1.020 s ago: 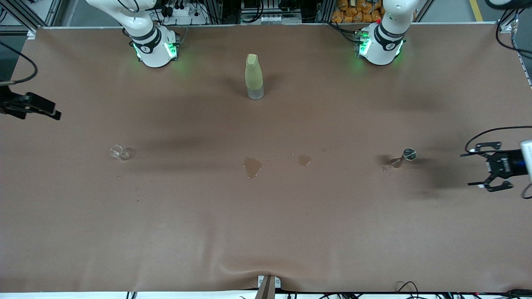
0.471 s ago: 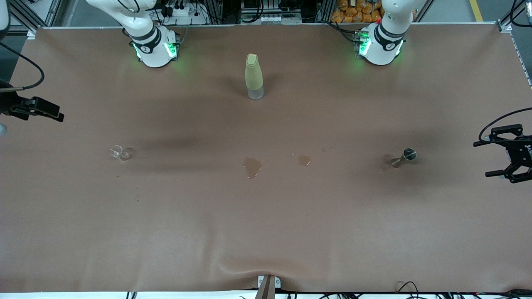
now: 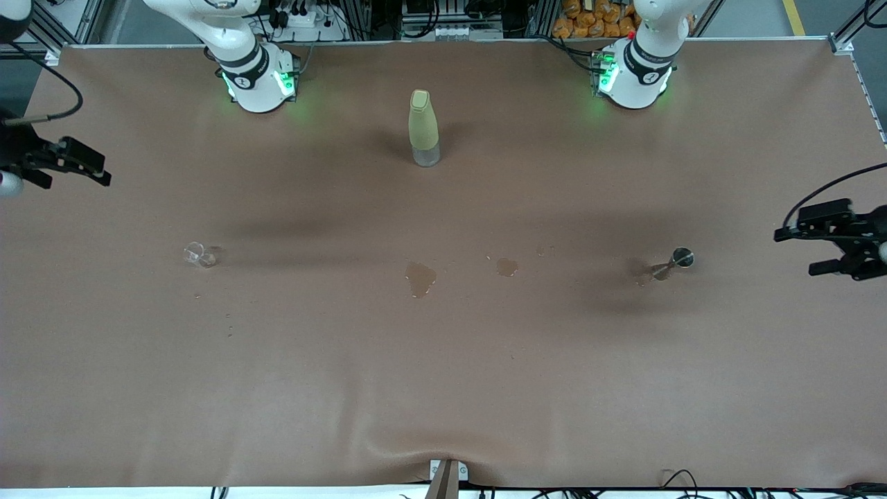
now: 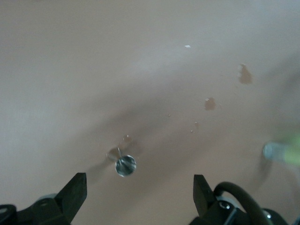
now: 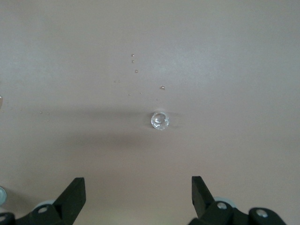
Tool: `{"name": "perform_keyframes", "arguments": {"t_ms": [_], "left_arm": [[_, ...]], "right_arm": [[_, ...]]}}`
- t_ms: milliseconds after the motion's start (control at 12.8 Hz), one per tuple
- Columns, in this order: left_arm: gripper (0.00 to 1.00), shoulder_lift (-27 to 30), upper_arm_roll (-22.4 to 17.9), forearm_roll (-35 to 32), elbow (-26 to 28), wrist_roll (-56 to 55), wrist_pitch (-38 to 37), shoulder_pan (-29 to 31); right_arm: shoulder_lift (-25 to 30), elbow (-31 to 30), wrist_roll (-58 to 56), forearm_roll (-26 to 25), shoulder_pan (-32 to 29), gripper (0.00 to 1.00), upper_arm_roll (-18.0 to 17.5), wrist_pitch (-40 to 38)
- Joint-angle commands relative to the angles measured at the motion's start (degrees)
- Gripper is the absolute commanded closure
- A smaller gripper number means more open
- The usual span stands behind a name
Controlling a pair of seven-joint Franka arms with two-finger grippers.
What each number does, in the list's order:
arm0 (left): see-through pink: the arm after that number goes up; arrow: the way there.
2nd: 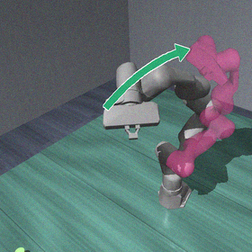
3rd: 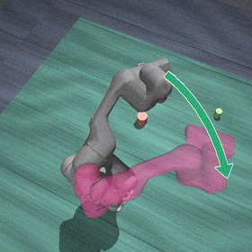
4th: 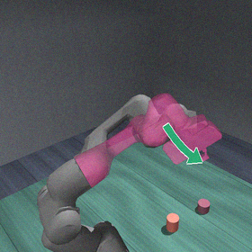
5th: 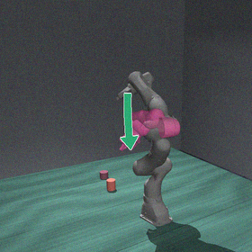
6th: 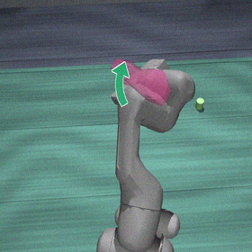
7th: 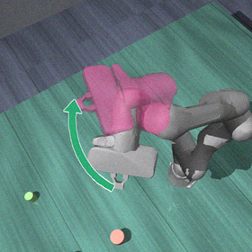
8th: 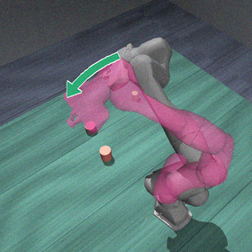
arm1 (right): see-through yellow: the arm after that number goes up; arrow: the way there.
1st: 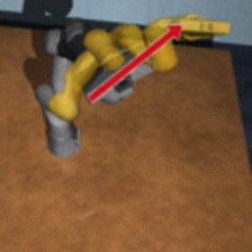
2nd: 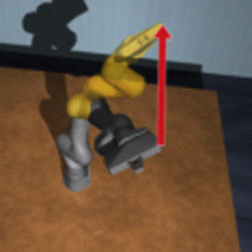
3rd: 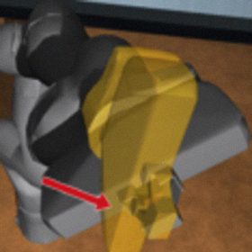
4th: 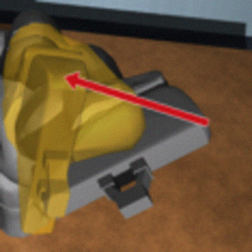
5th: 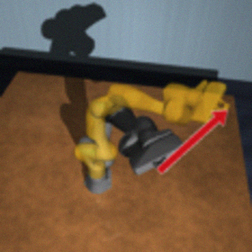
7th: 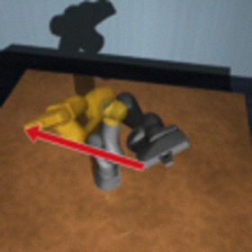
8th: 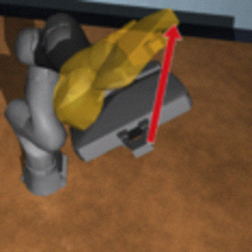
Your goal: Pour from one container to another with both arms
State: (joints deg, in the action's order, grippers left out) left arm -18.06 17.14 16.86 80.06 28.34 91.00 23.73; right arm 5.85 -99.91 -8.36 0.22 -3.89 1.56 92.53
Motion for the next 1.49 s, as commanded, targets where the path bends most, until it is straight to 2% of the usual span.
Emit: {"name": "perform_keyframes", "arguments": {"t_ms": [0, 157, 392, 627, 784, 1176, 1333, 1412], "left_arm": [[0.0, 1.88, -0.27, -6.63, 0.01, -13.98, 0.32, -3.24], [0.0, 3.2, 0.26, -14.36, 0.09, -16.02, 0.32, -6.92], [0.0, 3.38, 0.52, -17.47, 0.09, -34.62, 2.77, -8.35], [0.0, 3.65, 2.89, -19.58, 0.88, -35.28, 5.07, -8.18], [0.0, 4.35, 2.9, -19.5, 0.71, -35.63, 5.33, -7.74], [0.0, 4.97, 2.98, -19.5, 0.53, -36.16, 5.33, -8.17], [0.0, 5.58, 0.89, -19.5, 0.53, -35.9, 5.33, -12.1], [0.0, 6.02, -3.82, -19.32, 0.53, -35.72, 5.33, -15.61]], "right_arm": [[1.71, -2.39, -2.01, 0.92, -1.73, 0.0, -0.15, 0.63], [2.93, -3.18, -2.19, 0.92, -1.47, 0.0, -0.24, 1.42], [2.76, -1.51, -1.75, 1.01, -1.55, 0.0, -0.51, 0.54], [2.85, -1.08, -1.66, 1.1, -1.64, 0.0, -0.33, -0.33], [2.5, 1.46, -1.66, 1.1, -1.64, 0.0, -0.24, -2.43], [2.59, 1.65, -0.52, 2.33, -1.82, 0.0, -0.24, -2.89], [2.5, 1.48, -0.52, 2.59, -1.82, 0.0, -0.24, -2.27], [2.5, 1.39, -0.52, 2.59, -1.73, 0.0, -0.24, -2.18]]}}
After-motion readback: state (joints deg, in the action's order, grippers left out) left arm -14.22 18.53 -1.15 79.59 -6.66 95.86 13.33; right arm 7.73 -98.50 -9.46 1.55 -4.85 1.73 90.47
